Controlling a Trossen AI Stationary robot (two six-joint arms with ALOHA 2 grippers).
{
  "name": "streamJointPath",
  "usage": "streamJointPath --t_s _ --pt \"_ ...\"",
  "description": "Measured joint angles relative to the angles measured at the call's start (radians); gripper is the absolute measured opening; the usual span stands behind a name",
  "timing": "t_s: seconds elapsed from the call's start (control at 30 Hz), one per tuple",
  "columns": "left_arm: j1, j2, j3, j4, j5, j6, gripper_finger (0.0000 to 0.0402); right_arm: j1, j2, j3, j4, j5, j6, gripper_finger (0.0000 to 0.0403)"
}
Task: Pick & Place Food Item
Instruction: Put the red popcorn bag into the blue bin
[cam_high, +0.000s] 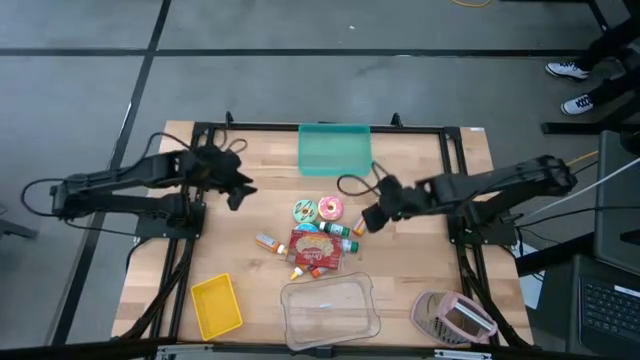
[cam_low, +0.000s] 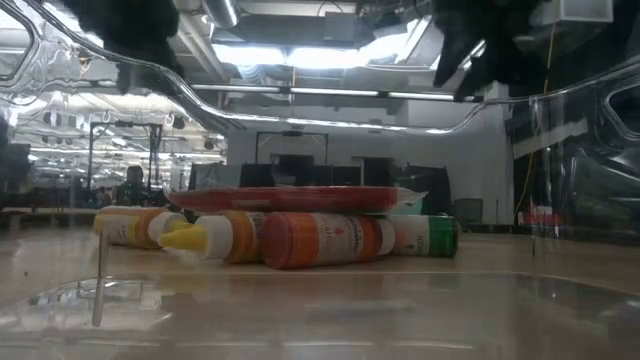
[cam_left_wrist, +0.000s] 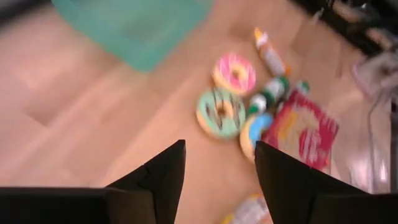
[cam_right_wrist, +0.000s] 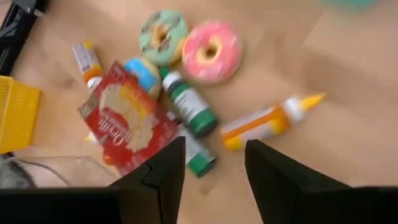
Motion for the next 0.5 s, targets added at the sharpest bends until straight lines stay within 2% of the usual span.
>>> streamJointPath --t_s 0.1,0.27,0.37,0.5 --pt "-0.025 0.004 -0.090 0.072 0.056 -0.068 0.0187 0.048 0.033 -0.079 0.157 -0.046 0.096 0.0166" --pt "-0.069 -0.024 -0.247 0.262 0.109 -0.211 0.0185 0.096 0.085 -0.183 0.498 -0.053 0.227 0.0166" --pt "-0.080 -0.031 -0.304 0.335 0.104 -0.258 0.0185 0.102 0.127 -0.200 0.531 -0.038 0.283 0.0166" --pt "-0.080 -0.034 -0.338 0.326 0.102 -0.259 0.0184 0.104 0.190 -0.199 0.554 -0.069 0.309 0.0166"
